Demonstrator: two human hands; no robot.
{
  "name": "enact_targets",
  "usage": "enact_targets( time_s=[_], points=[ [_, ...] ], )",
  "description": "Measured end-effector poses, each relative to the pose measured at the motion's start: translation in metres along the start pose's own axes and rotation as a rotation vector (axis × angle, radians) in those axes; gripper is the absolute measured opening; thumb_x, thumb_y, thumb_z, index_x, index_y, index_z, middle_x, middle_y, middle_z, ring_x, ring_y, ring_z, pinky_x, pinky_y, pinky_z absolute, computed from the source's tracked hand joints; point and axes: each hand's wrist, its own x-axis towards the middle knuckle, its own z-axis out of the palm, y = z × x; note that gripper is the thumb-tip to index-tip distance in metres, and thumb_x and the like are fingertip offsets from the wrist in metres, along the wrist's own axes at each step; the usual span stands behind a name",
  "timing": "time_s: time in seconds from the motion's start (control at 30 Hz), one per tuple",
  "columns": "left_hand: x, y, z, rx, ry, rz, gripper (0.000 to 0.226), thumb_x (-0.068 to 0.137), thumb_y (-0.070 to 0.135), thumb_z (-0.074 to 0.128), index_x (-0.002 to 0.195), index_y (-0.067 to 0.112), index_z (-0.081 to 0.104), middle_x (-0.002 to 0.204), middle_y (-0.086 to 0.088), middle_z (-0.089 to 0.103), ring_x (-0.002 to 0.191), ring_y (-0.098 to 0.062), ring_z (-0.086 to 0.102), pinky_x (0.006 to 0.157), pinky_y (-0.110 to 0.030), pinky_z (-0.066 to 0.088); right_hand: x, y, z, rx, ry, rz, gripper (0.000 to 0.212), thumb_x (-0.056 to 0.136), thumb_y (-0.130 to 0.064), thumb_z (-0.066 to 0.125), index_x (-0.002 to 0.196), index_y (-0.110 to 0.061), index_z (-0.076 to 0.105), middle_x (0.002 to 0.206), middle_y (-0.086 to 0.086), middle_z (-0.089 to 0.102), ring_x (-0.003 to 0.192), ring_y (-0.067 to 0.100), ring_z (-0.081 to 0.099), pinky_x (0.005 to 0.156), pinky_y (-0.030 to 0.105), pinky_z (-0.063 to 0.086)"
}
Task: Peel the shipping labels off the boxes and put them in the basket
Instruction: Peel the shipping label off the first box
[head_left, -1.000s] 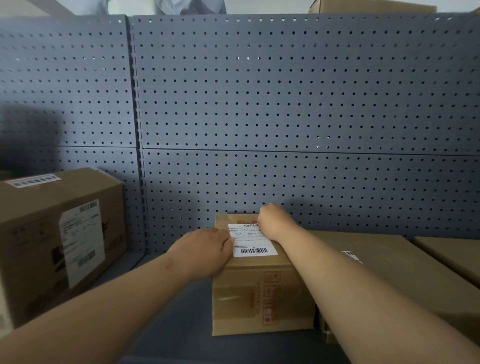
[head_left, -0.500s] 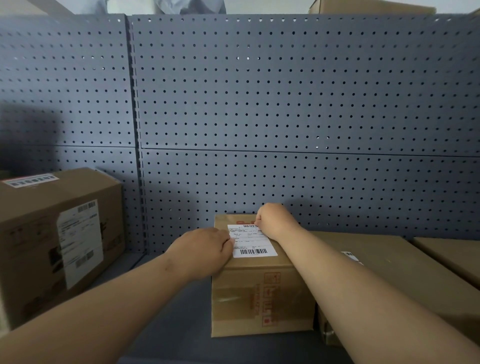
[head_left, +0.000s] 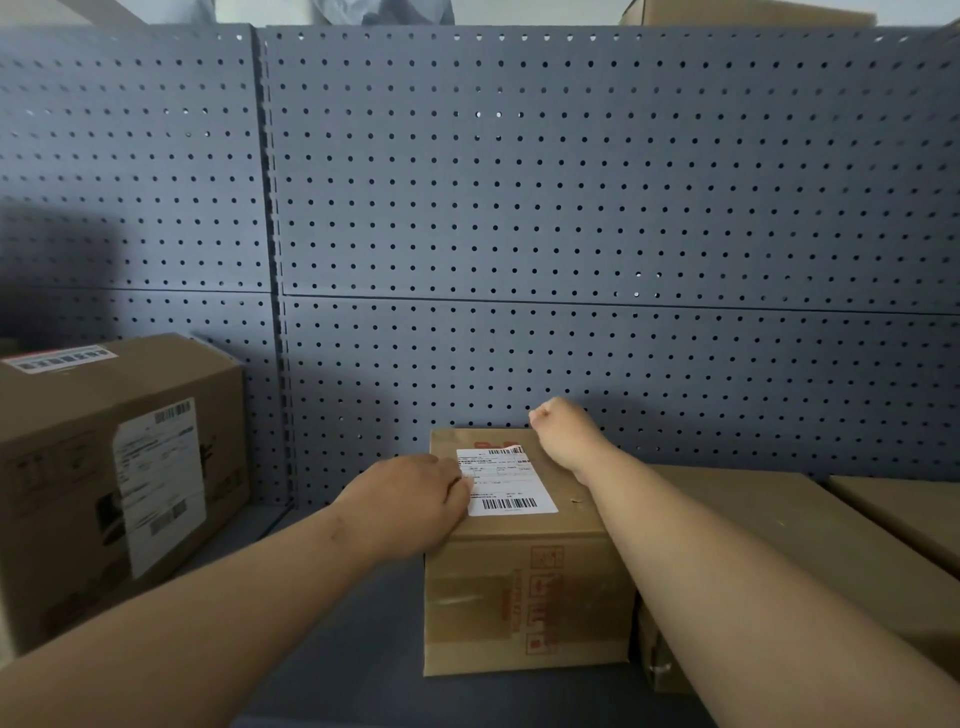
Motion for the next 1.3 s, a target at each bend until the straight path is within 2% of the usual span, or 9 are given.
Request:
enact_targets(
  time_s=[0.1, 0.23, 0.3, 0.4, 0.5, 0.67, 0.83, 0.97, 1.3],
  points=[
    [-0.001, 0.0, 0.002, -0.017, -0.004, -0.015, 0.04, 0.099, 0.042, 0.021, 0.114, 0.018, 0.051, 0.105, -0.002, 0.058, 0.084, -0.013, 0.047, 0.082, -0.03, 0.043, -0.007, 0.001, 0.002, 0.093, -0.053, 0.017, 0.042, 0.099, -0.029, 0.045, 0.083, 0.006, 0.062, 0.078, 0.024, 0.061, 0.069, 0.019, 0.045, 0.059, 0.027, 0.029],
    [-0.004, -0.003, 0.001, -0.05, -0.042, -0.009, 0.043, 0.098, 0.046, 0.024, 0.123, 0.02, 0.045, 0.115, -0.003, 0.058, 0.096, -0.017, 0.052, 0.085, -0.031, 0.043, -0.007, -0.005, 0.005, 0.018, -0.095, -0.039, 0.026, 0.092, -0.027, 0.06, 0.092, -0.006, 0.077, 0.099, 0.008, 0.073, 0.093, 0.022, 0.067, 0.074, 0.027, 0.049],
    [-0.006, -0.006, -0.001, -0.081, -0.089, 0.003, 0.048, 0.096, 0.051, 0.027, 0.132, 0.022, 0.04, 0.124, -0.001, 0.055, 0.106, -0.018, 0.052, 0.091, -0.033, 0.043, -0.005, -0.007, 0.008, -0.029, -0.065, -0.036, 0.022, 0.092, -0.021, 0.06, 0.094, -0.007, 0.077, 0.104, 0.009, 0.073, 0.098, 0.025, 0.067, 0.082, 0.032, 0.053],
    [-0.007, -0.008, -0.003, -0.062, -0.118, 0.025, 0.054, 0.094, 0.056, 0.029, 0.135, 0.023, 0.035, 0.127, 0.0, 0.051, 0.108, -0.017, 0.052, 0.091, -0.031, 0.043, -0.008, -0.013, 0.014, -0.147, -0.013, -0.072, 0.017, 0.094, -0.01, 0.055, 0.093, -0.005, 0.071, 0.105, 0.007, 0.062, 0.088, 0.024, 0.06, 0.072, 0.03, 0.047],
    [-0.007, -0.007, -0.002, -0.011, -0.088, 0.042, 0.053, 0.093, 0.057, 0.029, 0.132, 0.022, 0.038, 0.12, 0.0, 0.054, 0.1, -0.016, 0.053, 0.083, -0.029, 0.043, -0.011, -0.018, 0.014, 0.001, 0.032, -0.121, 0.026, 0.097, -0.019, 0.05, 0.083, -0.003, 0.065, 0.11, 0.012, 0.062, 0.096, 0.028, 0.061, 0.085, 0.037, 0.05],
    [-0.009, -0.006, -0.001, -0.047, -0.058, 0.043, 0.052, 0.093, 0.057, 0.03, 0.133, 0.024, 0.037, 0.118, 0.001, 0.054, 0.099, -0.017, 0.055, 0.083, -0.03, 0.046, -0.015, -0.016, 0.006, 0.169, 0.04, -0.045, 0.035, 0.097, -0.023, 0.052, 0.1, 0.009, 0.067, 0.083, 0.011, 0.069, 0.067, 0.023, 0.054, 0.067, 0.033, 0.047],
    [-0.011, -0.008, 0.004, -0.105, -0.013, 0.048, 0.049, 0.093, 0.054, 0.032, 0.131, 0.024, 0.04, 0.121, 0.0, 0.052, 0.105, -0.016, 0.052, 0.091, -0.033, 0.044, -0.014, -0.015, 0.007, 0.144, 0.029, -0.012, 0.026, 0.093, -0.029, 0.059, 0.097, -0.004, 0.068, 0.104, 0.01, 0.071, 0.095, 0.024, 0.065, 0.082, 0.033, 0.05],
    [-0.012, -0.008, 0.008, -0.111, 0.039, 0.045, 0.051, 0.093, 0.054, 0.031, 0.132, 0.023, 0.041, 0.126, 0.0, 0.048, 0.109, -0.017, 0.051, 0.092, -0.031, 0.043, -0.013, -0.018, 0.01, 0.074, 0.027, 0.004, 0.028, 0.093, -0.022, 0.058, 0.098, 0.004, 0.068, 0.104, 0.016, 0.072, 0.098, 0.03, 0.067, 0.083, 0.037, 0.053],
    [-0.013, -0.009, 0.013, -0.198, 0.095, 0.032, 0.046, 0.092, 0.053, 0.038, 0.125, 0.022, 0.045, 0.117, 0.001, 0.05, 0.099, -0.016, 0.054, 0.087, -0.032, 0.046, -0.006, -0.074, -0.003, -0.095, -0.134, -0.014, 0.023, 0.091, -0.013, 0.056, 0.069, -0.007, 0.053, 0.071, 0.004, 0.055, 0.071, 0.023, 0.055, 0.06, 0.025, 0.044]
  ],
)
